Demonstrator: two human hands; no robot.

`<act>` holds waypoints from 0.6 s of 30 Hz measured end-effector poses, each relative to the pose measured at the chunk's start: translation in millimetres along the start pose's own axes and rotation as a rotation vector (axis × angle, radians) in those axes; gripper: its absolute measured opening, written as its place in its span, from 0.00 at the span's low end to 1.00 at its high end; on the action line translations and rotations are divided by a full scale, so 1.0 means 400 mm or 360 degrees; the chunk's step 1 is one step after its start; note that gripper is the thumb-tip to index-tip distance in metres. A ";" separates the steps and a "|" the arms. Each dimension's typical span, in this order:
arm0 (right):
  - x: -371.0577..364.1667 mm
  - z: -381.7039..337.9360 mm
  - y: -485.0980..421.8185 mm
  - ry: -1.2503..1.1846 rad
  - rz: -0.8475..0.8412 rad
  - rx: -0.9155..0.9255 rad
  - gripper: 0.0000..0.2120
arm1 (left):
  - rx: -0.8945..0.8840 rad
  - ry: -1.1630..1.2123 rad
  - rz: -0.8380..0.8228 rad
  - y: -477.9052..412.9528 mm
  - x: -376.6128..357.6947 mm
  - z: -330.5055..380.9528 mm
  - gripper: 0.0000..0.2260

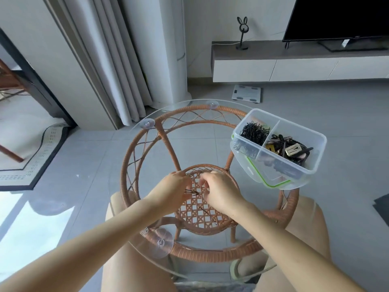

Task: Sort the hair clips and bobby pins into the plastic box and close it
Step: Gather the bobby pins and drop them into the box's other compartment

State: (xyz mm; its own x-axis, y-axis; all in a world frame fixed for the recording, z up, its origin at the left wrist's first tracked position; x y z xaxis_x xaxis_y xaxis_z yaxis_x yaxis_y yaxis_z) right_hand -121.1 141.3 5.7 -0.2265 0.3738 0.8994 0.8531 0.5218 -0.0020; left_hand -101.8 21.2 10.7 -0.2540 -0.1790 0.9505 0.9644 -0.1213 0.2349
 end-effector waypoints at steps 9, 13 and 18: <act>-0.003 -0.005 0.061 -0.0104 -0.0018 -0.0102 0.13 | -0.0052 -0.0424 -0.0028 0.007 -0.042 0.030 0.15; -0.028 -0.032 0.118 -0.0072 -0.0050 -0.0157 0.12 | -0.0076 -0.0523 -0.0053 0.002 -0.064 0.034 0.15; -0.035 -0.053 0.139 0.0236 -0.0054 -0.0156 0.10 | 0.0071 -0.0154 -0.0112 -0.004 -0.024 0.013 0.10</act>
State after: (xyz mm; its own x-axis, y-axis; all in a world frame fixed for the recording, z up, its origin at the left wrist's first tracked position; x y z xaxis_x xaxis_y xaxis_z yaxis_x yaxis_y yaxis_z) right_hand -60.8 148.9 2.3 -0.1902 0.2362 0.9529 0.8894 0.4524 0.0653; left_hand -100.7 28.1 2.4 -0.3153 -0.0760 0.9460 0.9472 -0.0862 0.3088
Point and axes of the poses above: each hand's wrist, its own y-axis away from the middle knuckle, its own x-axis out of the back of the hand, z = x × y, the point moved 4 cm from there along -y, towards the middle knuckle, and after that the axes turned 6 degrees about x, right-handed, at the moved point
